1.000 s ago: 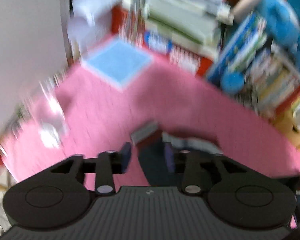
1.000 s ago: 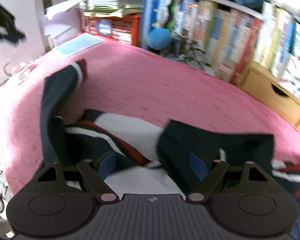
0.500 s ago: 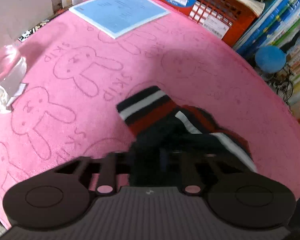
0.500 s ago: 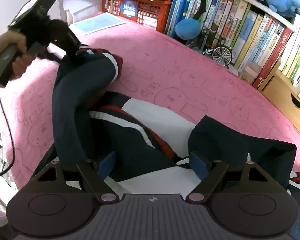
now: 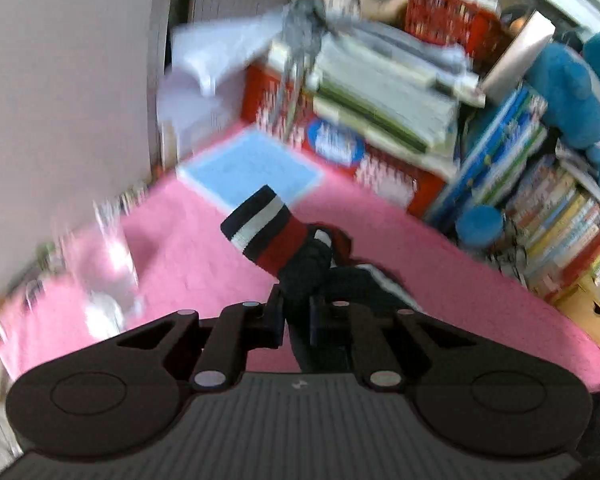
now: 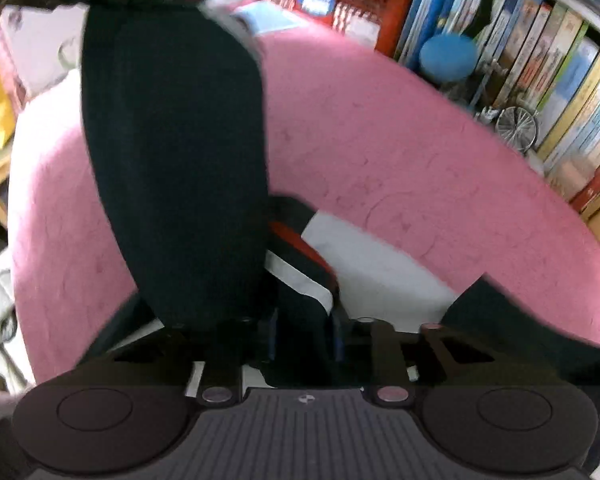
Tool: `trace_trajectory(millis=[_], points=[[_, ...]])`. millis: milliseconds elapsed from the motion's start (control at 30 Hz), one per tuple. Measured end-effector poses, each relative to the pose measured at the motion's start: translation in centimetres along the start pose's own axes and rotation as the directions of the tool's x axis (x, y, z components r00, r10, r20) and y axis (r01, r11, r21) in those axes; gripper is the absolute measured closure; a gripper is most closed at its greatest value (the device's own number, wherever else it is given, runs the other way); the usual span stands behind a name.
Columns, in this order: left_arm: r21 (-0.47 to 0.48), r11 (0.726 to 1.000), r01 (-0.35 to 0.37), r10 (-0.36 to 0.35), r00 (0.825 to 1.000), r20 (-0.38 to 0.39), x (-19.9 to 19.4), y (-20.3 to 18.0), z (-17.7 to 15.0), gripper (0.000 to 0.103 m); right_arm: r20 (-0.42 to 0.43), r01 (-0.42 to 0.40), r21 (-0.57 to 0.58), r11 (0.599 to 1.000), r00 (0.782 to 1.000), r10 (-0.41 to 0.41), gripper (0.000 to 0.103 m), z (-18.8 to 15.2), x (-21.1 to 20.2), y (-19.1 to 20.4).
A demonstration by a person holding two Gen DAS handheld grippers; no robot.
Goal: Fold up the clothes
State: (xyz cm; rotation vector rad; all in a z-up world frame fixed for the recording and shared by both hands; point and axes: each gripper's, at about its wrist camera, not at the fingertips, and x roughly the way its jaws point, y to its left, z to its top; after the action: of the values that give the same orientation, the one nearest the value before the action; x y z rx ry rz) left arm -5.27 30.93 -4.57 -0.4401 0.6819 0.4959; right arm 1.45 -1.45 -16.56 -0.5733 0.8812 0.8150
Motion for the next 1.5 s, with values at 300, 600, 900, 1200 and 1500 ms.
trace_trajectory(millis=[300, 600, 900, 1200, 1500], points=[[0.1, 0.987, -0.128, 0.093, 0.951, 0.293, 3.8, -2.9, 12.7, 0.084, 0.381, 0.424, 0.317, 0.848, 0.762, -0.524, 0.005, 10.5, -5.5, -8.1], [0.184, 0.96, -0.213, 0.241, 0.96, -0.145, 14.1, -2.7, 7.3, 0.045, 0.085, 0.362, 0.275, 0.891, 0.914, -0.397, 0.005, 0.8, -4.1, -6.5], [0.165, 0.981, 0.105, -0.032, 0.919, -0.392, 8.8, -4.4, -2.8, 0.028, -0.309, 0.393, 0.5, 0.772, 0.914, -0.264, 0.007, -17.4, -9.0, -4.9], [0.182, 0.93, 0.32, -0.111, 0.715, -0.69, 3.0, -10.5, -16.0, 0.024, -0.329, 0.324, 0.79, 0.52, 0.94, -0.086, 0.012, -27.5, -13.9, -7.9], [0.246, 0.94, 0.236, 0.037, 0.647, -0.762, 1.9, -13.5, -22.6, 0.014, -0.272, 0.228, 0.815, 0.532, 0.962, 0.004, 0.023, -30.5, -13.6, -9.4]])
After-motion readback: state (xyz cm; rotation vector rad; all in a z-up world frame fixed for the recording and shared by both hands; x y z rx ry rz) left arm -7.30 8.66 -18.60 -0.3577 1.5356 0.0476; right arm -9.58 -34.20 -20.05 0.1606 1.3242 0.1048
